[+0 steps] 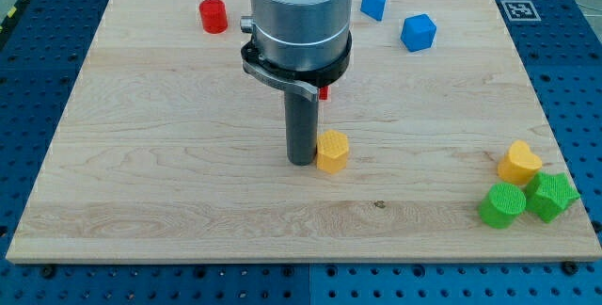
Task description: Move the yellow hexagon near left to the yellow heart
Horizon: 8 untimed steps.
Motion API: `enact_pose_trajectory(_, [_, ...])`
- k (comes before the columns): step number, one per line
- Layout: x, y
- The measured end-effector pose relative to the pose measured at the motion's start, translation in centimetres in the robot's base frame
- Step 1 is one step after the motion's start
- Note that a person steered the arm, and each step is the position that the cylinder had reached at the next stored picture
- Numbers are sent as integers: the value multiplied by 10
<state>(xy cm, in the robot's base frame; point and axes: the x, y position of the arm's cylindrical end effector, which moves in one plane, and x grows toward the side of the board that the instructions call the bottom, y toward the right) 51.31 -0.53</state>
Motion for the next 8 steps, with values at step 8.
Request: enact_pose_trajectory(8, [-8,135])
